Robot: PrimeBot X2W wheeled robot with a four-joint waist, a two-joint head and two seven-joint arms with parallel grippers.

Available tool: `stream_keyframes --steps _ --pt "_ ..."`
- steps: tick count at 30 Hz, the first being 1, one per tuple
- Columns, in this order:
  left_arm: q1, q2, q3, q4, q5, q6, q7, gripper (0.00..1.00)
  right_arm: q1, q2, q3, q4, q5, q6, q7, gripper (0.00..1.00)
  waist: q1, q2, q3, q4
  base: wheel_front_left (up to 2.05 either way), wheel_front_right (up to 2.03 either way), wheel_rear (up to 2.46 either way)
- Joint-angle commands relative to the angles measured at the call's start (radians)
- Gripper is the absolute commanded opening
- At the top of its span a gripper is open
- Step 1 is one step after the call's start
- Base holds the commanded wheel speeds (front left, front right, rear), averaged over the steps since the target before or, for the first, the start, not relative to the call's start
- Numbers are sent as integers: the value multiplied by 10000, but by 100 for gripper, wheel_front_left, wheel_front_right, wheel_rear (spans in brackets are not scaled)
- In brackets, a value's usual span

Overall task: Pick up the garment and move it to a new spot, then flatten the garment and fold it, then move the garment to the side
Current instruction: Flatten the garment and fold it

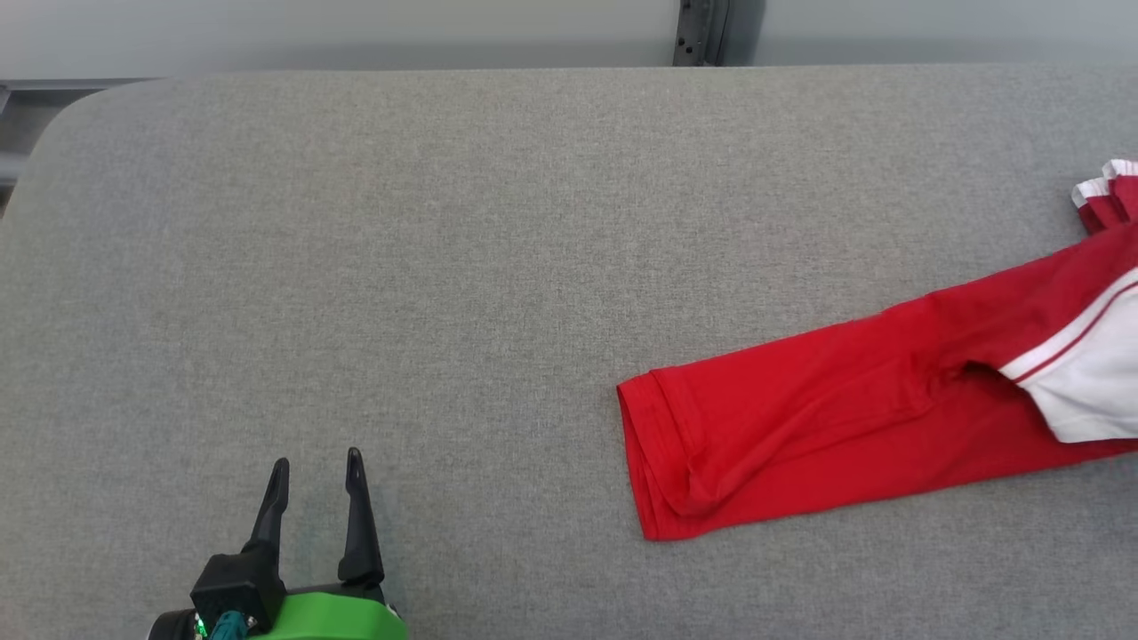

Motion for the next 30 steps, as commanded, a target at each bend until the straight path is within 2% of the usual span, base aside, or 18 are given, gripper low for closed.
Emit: stream_keyframes --steps 1,6,10,14,17,23,24,25,28,30 --pt "202 -8 -15 19 -102 50 -29 100 245 199 298 -608 212 2 215 0 0 -1 -272 -106 0 0 0" --pt "264 -4 -113 2 -223 117 -29 100 686 936 1935 -2838 276 2 701 0 0 -1 -432 -230 0 0 0" --pt "88 -5 -227 17 -213 87 -29 100 551 2121 3536 -3367 -208 2 520 0 0 -1 -329 -278 0 0 0" --pt "-132 -4 -427 79 -233 76 -29 100 347 3389 4932 -2633 -1044 2 94 0 0 -1 -135 -131 0 0 0" --pt "-208 -1 -440 137 -277 145 -27 100 182 4152 5556 -1939 -1339 2 -470 0 0 -1 -22 39 0 0 0" --pt "-142 -3 -390 186 -348 227 -29 100 -79 4846 6180 -826 -1403 2 -1257 0 0 -1 -26 179 0 0 0" --pt "-111 -3 -386 193 -335 240 -27 100 -120 4895 6181 -696 -1451 2 -1423 14 0 -1 -52 172 0 0 0" --pt "-73 -3 -369 195 -316 247 -27 100 -168 4947 6225 -634 -1443 2 -1596 100 0 -1 -88 158 0 0 0" --pt "16 -3 -281 180 -270 220 -27 100 -224 4935 6294 -727 -1258 2 -2136 100 0 -1 -235 54 0 0 0" --pt "120 -2 -209 167 -126 168 -27 100 -145 4630 6355 -1023 -1269 2 -2668 100 0 -1 -386 -64 0 0 0"
